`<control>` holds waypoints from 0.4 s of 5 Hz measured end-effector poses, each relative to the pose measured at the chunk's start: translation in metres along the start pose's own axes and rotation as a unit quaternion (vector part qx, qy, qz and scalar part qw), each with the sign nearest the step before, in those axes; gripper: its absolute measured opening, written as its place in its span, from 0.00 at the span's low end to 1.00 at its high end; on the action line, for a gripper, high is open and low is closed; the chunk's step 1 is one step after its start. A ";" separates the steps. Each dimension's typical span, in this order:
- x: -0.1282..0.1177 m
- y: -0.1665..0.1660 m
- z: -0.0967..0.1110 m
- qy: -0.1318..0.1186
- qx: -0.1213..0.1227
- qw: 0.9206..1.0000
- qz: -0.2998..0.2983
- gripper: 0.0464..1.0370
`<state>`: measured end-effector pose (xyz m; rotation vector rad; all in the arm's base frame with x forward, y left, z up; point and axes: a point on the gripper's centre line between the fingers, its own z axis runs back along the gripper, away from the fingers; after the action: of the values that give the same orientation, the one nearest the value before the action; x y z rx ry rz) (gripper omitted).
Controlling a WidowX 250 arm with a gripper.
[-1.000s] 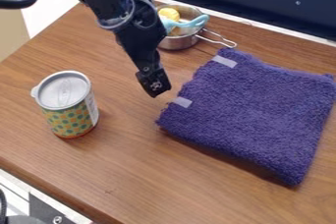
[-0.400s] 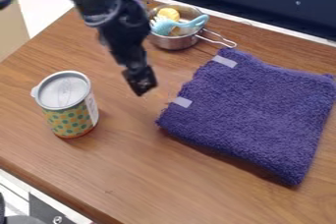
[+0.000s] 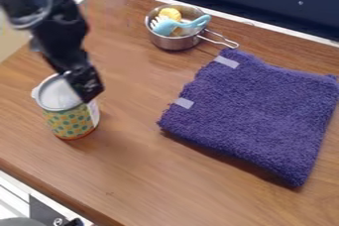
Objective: Move the tin to the top next to a silver pot
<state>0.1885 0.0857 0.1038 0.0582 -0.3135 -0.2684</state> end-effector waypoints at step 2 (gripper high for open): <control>-0.041 0.010 0.005 0.067 -0.035 0.997 0.034 0.96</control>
<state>0.1522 0.1066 0.0973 -0.0032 -0.1729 -0.2065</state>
